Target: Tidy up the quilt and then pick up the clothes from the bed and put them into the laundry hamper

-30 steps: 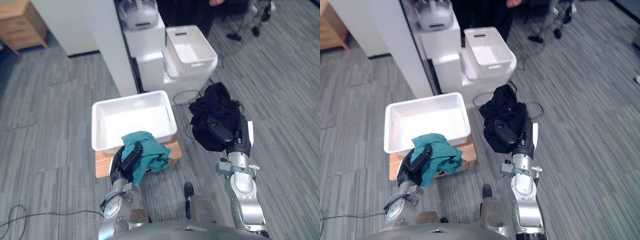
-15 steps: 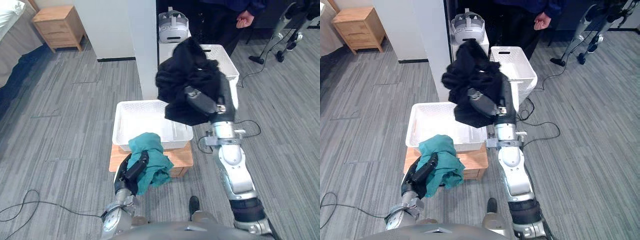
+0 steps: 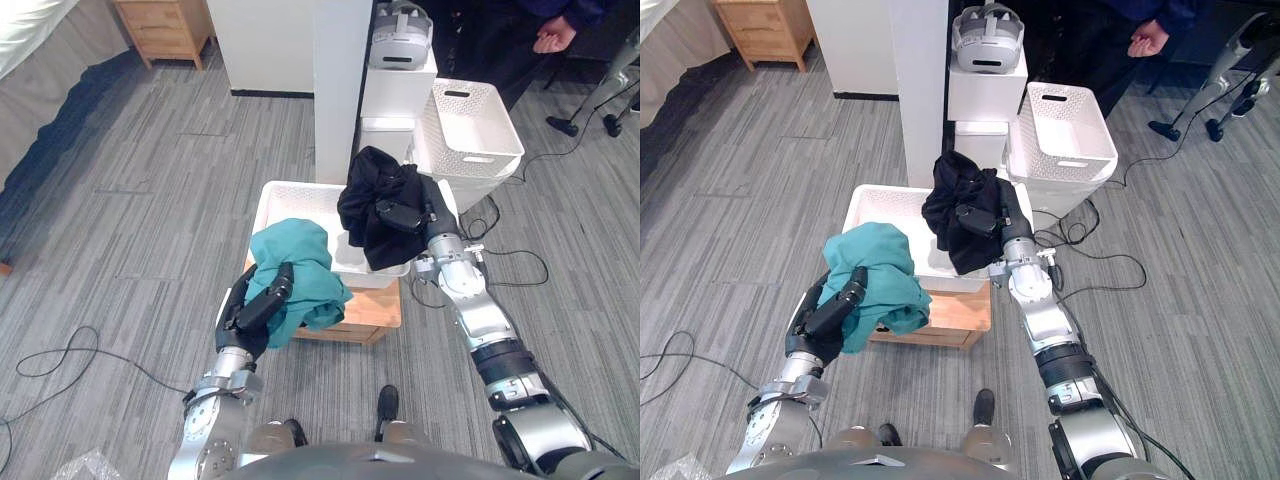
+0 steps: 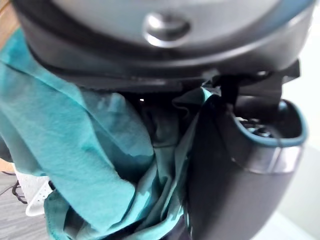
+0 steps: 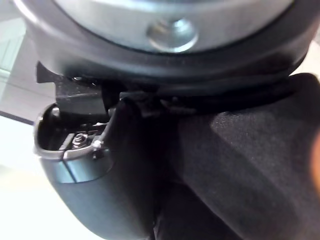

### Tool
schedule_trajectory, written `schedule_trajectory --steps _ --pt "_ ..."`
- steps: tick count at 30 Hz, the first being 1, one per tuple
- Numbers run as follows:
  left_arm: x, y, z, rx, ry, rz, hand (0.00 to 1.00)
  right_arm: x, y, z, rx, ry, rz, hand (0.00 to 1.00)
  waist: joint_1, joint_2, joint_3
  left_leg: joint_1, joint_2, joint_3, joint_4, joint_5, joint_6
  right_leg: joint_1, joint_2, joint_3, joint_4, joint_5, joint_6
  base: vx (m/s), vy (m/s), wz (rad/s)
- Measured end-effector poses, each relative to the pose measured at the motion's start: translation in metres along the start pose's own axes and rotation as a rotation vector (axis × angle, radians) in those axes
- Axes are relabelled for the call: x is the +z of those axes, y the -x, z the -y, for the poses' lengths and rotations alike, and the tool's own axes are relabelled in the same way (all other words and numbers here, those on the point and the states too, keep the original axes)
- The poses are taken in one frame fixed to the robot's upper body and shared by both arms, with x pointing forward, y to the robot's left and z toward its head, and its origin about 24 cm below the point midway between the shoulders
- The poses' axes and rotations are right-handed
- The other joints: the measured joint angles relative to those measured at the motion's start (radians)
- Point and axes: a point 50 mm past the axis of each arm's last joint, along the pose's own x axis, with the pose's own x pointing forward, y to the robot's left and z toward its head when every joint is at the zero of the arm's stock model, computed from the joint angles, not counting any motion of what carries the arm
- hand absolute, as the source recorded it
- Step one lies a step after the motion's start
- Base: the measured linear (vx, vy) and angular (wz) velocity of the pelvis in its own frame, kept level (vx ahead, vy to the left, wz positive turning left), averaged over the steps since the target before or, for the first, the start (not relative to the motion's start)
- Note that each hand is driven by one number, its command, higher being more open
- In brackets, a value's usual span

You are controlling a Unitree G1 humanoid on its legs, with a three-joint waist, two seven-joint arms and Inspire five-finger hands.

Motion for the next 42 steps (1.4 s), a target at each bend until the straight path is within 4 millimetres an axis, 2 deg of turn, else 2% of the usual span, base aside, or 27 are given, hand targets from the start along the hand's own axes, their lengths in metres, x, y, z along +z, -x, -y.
schedule_trajectory --steps 5,8,12,15,21,24,32,33,36,38,40,42 --pt "0.007 -0.004 0.001 -0.008 -0.006 0.033 0.00 -0.002 -0.003 0.009 -0.021 0.048 -0.012 1.00 0.000 0.016 0.015 -0.026 -0.006 -0.018 -0.001 0.007 0.008 -0.015 -0.008 -0.019 0.000 0.021 0.000 -0.06 0.014 0.14" --pt "0.014 -0.004 0.003 -0.013 -0.028 0.064 0.00 0.000 -0.004 0.009 -0.019 0.048 -0.008 1.00 0.002 0.015 0.028 -0.026 -0.007 -0.018 -0.001 0.007 0.009 -0.014 -0.008 -0.019 0.000 0.028 0.002 -0.05 0.018 0.02" --pt "0.037 -0.009 0.008 -0.012 -0.088 0.168 0.00 0.000 -0.004 0.013 -0.035 0.039 -0.009 1.00 0.001 0.014 0.042 -0.003 -0.007 -0.012 -0.004 0.007 0.009 0.002 -0.008 -0.016 0.000 0.028 0.002 -0.03 -0.003 -0.04" --pt "0.057 -0.020 0.010 -0.001 -0.171 0.267 0.00 0.001 -0.003 0.019 -0.047 0.022 -0.005 1.00 -0.003 0.015 0.046 0.026 -0.007 -0.002 -0.017 0.007 0.009 0.020 -0.006 -0.013 0.000 0.028 0.002 -0.05 -0.003 -0.07" --pt "0.083 -0.031 0.007 0.073 -0.275 0.384 0.00 0.012 0.015 0.030 -0.071 -0.001 0.069 1.00 -0.013 0.010 0.049 0.067 -0.010 0.022 -0.034 0.007 0.009 0.038 -0.003 0.012 -0.001 0.028 0.002 -0.05 -0.007 -0.10" --pt "0.092 -0.033 0.005 0.109 -0.344 0.419 0.00 0.010 0.023 0.034 -0.082 -0.019 0.070 1.00 -0.028 0.005 0.052 0.080 -0.010 0.026 -0.038 0.007 0.009 0.048 -0.002 0.014 -0.001 0.028 0.002 -0.05 -0.014 -0.05" --pt "0.102 -0.065 -0.008 0.239 -0.608 0.436 0.00 -0.024 0.057 0.049 -0.132 -0.054 -0.054 1.00 -0.040 -0.005 0.056 0.095 -0.010 0.081 -0.042 0.007 0.008 0.028 0.014 0.075 -0.001 0.054 -0.004 -0.09 -0.018 -0.23" --pt "0.107 -0.071 -0.015 0.295 -0.769 0.420 0.00 -0.028 0.067 0.050 -0.131 -0.070 -0.071 1.00 -0.061 -0.015 0.054 0.094 -0.008 0.118 -0.035 0.000 0.005 0.007 0.020 0.109 -0.002 0.061 -0.007 -0.18 -0.020 -0.61" --pt "0.107 -0.081 -0.015 0.300 -0.855 0.406 0.00 -0.029 0.070 0.052 -0.126 -0.053 -0.074 1.00 -0.063 -0.021 0.053 0.091 0.002 0.134 -0.028 -0.007 0.001 0.003 0.029 0.123 -0.002 0.061 -0.007 -0.11 -0.036 -0.27" --pt "0.108 -0.085 -0.015 0.301 -0.867 0.404 0.00 -0.021 0.072 0.054 -0.091 0.019 -0.041 1.00 -0.066 -0.023 0.052 0.078 0.015 0.135 -0.007 -0.016 -0.004 -0.002 0.031 0.124 -0.002 0.061 -0.007 -0.07 -0.040 -0.05" --pt "0.110 -0.090 -0.016 0.299 -0.975 0.398 0.00 0.002 0.068 0.060 0.007 0.282 0.075 1.00 -0.074 -0.027 0.049 0.061 0.022 0.135 0.005 -0.017 -0.005 -0.014 0.033 0.123 -0.002 0.061 -0.007 -0.06 -0.043 -0.01" --pt "0.112 -0.095 -0.017 0.299 -1.050 0.386 0.00 0.018 0.066 0.057 0.081 0.443 0.172 1.00 -0.079 -0.033 0.045 0.056 0.032 0.134 0.017 -0.018 -0.007 -0.014 0.040 0.124 -0.002 0.061 -0.007 -0.04 -0.047 0.00"
